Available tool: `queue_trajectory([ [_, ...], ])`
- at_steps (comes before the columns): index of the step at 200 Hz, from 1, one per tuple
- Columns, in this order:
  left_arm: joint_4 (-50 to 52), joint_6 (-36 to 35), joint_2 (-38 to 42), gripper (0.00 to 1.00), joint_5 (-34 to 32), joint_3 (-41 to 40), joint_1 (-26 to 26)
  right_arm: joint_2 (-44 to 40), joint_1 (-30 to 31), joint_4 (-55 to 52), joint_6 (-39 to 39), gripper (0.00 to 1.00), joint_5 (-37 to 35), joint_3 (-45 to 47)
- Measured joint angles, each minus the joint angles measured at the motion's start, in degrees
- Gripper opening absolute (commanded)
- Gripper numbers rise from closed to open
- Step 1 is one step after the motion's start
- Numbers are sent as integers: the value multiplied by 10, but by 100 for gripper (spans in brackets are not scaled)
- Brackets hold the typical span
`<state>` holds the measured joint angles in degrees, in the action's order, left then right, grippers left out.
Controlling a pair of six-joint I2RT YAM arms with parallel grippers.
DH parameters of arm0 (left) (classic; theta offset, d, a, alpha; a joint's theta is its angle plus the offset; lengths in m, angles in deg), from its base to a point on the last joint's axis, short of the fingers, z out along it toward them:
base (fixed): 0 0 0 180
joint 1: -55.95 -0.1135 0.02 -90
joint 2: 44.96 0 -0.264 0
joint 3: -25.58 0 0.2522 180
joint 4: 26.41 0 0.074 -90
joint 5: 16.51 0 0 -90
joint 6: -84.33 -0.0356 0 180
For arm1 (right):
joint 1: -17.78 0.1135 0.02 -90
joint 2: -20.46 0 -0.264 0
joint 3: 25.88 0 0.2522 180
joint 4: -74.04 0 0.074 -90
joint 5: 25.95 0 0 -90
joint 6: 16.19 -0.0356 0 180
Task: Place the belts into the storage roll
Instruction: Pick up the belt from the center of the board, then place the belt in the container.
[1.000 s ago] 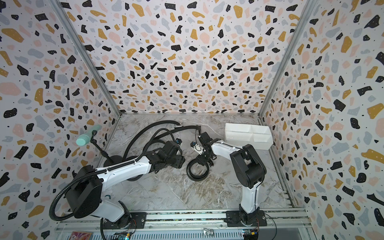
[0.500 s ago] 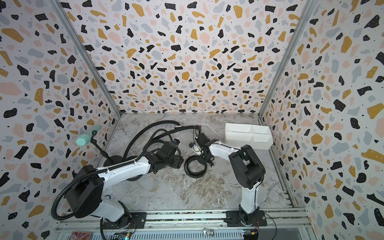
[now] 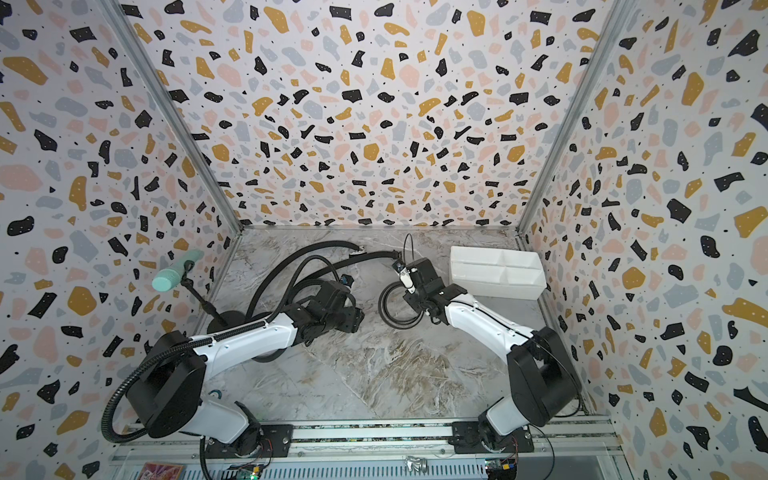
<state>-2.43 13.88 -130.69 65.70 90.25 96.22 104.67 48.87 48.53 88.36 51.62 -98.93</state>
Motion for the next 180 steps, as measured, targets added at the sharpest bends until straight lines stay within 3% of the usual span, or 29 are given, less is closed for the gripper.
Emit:
queue_trajectory([
  [75, -30, 10, -23, 73, 16, 0, 0, -80, -224, 265, -22, 0, 41, 114],
  [131, -41, 17, -48, 73, 28, 0, 0, 28, -351, 489, -28, 0, 97, 117],
  [180, -46, 24, -60, 73, 29, 8, 0, 138, -405, 656, -32, 0, 152, 115],
])
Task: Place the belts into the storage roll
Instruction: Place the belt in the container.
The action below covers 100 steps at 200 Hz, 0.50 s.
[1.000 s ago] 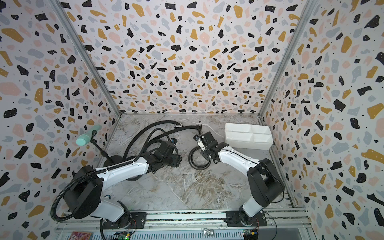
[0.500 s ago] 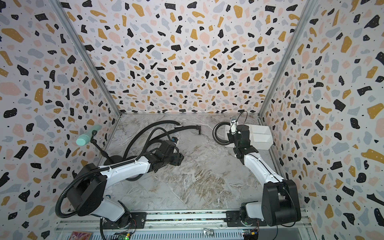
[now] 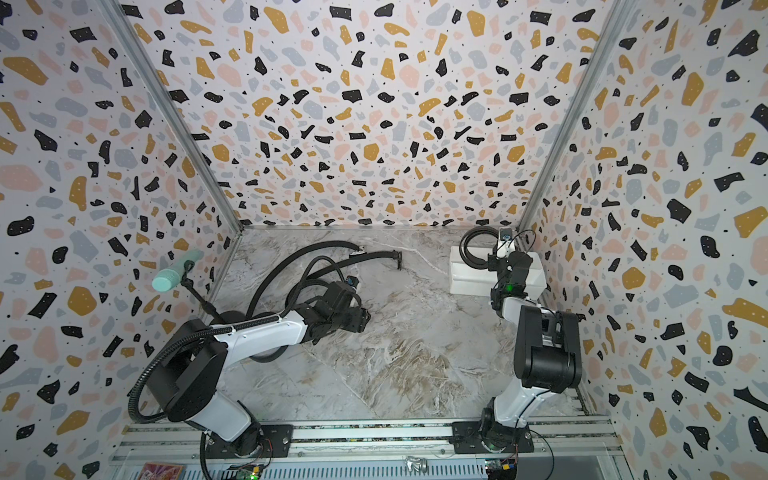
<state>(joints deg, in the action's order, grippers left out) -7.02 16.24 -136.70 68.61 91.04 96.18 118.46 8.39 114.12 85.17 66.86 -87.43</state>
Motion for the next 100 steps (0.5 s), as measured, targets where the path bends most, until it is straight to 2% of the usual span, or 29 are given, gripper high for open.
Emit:
queue_trajectory([
  [57, -7, 10, -3, 73, 10, 19, 0, 114, -22, 99, 6, 0, 52, -45],
  [100, -6, 18, -9, 73, 13, 33, 0, 134, -21, 128, 3, 0, 60, -67],
])
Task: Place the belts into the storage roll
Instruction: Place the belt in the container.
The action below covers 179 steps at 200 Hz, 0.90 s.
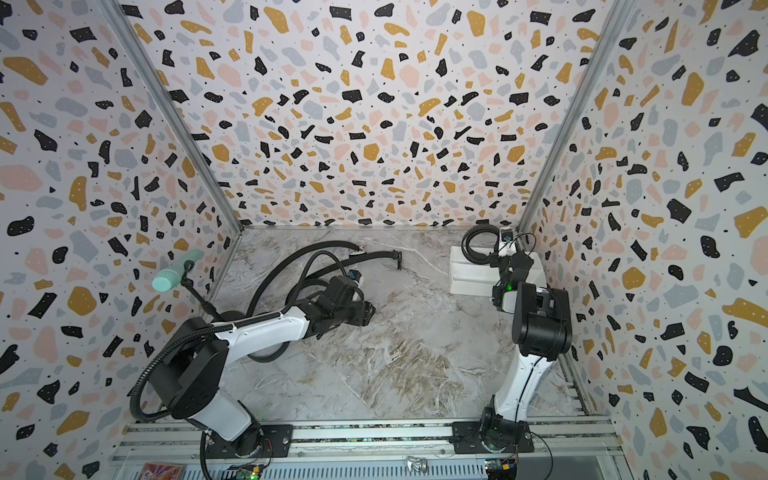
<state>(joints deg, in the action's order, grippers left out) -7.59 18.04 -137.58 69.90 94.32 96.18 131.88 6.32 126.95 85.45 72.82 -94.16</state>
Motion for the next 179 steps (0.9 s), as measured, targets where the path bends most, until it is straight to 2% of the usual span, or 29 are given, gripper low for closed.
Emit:
queue_trajectory([
  [55, 0, 10, -7, 73, 1, 5, 0, 42, 23, 15, 35, 0, -10, -55],
  [97, 0, 12, -8, 73, 1, 5, 0, 90, 33, 1, 56, 0, -6, -55],
  [133, 0, 12, -8, 73, 1, 5, 0, 93, 26, -20, 58, 0, 1, -48],
  [149, 0, 12, -8, 73, 1, 5, 0, 93, 24, -29, 58, 15, 6, -48],
  [167, 0, 12, -8, 73, 1, 5, 0, 93, 24, -38, 57, 45, 8, -48],
  [179, 0, 12, -8, 74, 1, 5, 0, 90, 24, -42, 53, 54, 9, -48],
])
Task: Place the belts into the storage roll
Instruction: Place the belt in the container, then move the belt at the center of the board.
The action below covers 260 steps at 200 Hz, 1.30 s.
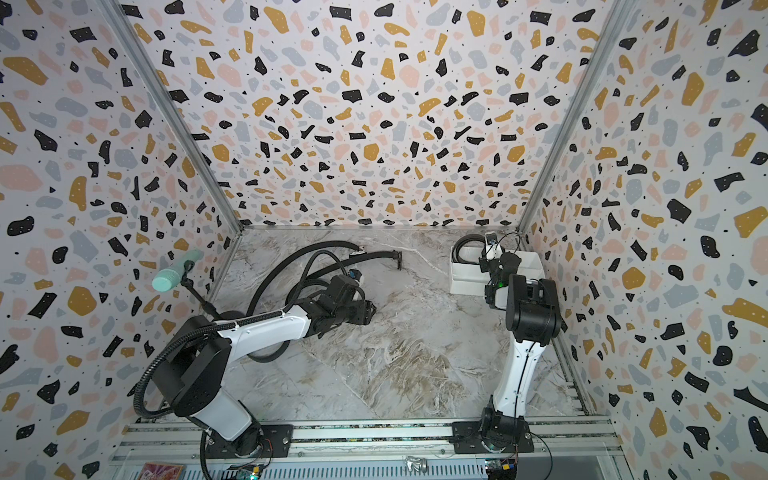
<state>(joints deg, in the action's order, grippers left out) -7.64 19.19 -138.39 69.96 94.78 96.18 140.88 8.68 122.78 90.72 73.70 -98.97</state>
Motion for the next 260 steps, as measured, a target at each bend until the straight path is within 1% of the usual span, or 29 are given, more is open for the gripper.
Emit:
queue_trajectory([
  [16, 0, 0, 0, 74, 0, 0, 0, -7, 0, -19, -3, 59, 0, -1],
  [47, 0, -1, 2, 74, 0, 0, 0, -31, 0, -87, -9, 65, -7, -10],
  [70, -2, -2, 9, 75, -1, 0, 0, -60, 0, -140, -18, 70, -19, -10],
  [84, -3, -2, 14, 77, -2, 0, 0, -81, 0, -177, -28, 76, -26, -10],
  [89, -4, -2, 15, 77, -3, 0, 0, -89, 0, -191, -30, 79, -29, -10],
  [111, -3, -2, 24, 81, -9, -1, 0, -133, 2, -267, -56, 89, -41, -10],
  [128, -2, -2, 31, 84, -18, -1, 0, -169, 6, -327, -78, 93, -48, -10],
  [164, 9, -4, 39, 92, -36, -1, -3, -258, 32, -425, -122, 97, -53, -4],
  [193, 27, -9, 43, 96, -57, -1, -12, -329, 50, -478, -154, 98, -51, 36],
  [223, 54, -13, 50, 99, -85, -1, -30, -378, 68, -539, -183, 99, -45, 70],
  [236, 70, -12, 50, 100, -97, -1, -45, -401, 91, -562, -193, 99, -45, 89],
  [260, 92, -13, 36, 100, -110, 1, -76, -450, 155, -593, -217, 99, -40, 136],
])
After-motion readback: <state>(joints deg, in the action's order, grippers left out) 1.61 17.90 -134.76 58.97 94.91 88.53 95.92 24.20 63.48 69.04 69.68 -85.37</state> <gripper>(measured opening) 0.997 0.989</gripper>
